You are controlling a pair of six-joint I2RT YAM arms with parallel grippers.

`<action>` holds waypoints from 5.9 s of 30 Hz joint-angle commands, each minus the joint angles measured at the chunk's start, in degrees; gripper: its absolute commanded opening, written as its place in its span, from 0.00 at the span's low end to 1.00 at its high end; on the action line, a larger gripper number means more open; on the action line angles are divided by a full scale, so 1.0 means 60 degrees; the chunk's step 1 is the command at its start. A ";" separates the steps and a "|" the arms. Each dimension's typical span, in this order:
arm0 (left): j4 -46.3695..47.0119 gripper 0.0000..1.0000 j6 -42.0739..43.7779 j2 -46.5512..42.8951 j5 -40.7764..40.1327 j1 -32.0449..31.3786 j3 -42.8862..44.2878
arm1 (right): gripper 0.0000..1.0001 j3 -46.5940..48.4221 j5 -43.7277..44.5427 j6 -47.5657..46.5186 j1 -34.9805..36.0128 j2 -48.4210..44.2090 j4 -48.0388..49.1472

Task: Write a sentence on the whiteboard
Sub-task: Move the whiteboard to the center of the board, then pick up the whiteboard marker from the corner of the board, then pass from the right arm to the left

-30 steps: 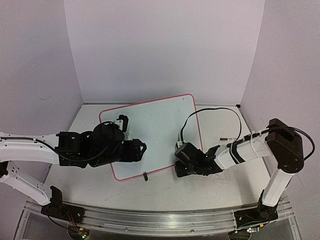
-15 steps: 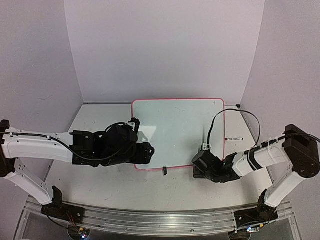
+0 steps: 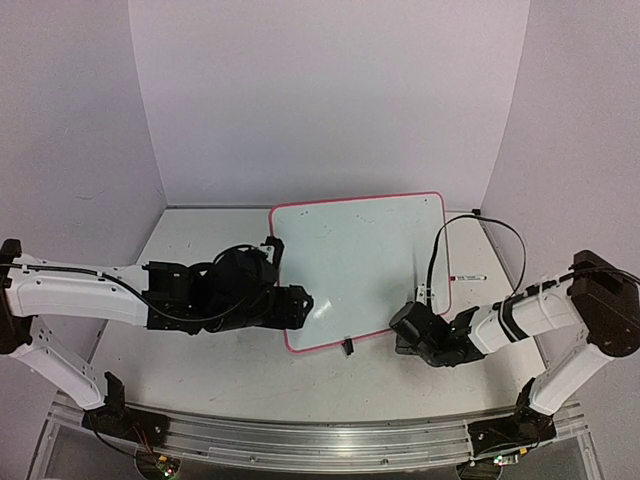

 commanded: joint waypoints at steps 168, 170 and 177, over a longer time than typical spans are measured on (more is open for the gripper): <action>0.5214 0.89 0.0616 -0.2344 0.5147 0.1773 -0.0874 | 0.00 0.5647 -0.6871 -0.5688 -0.3040 -0.6109 -0.2328; 0.6058 0.86 0.0568 -0.1842 0.5774 0.1665 -0.0848 | 0.00 0.4814 -0.7698 -0.5173 -0.3014 -0.6190 -0.1150; 0.7558 0.83 0.1058 -0.0379 0.6303 0.0931 -0.0280 | 0.00 0.2574 -0.8376 -0.2553 -0.2153 -0.5777 0.3849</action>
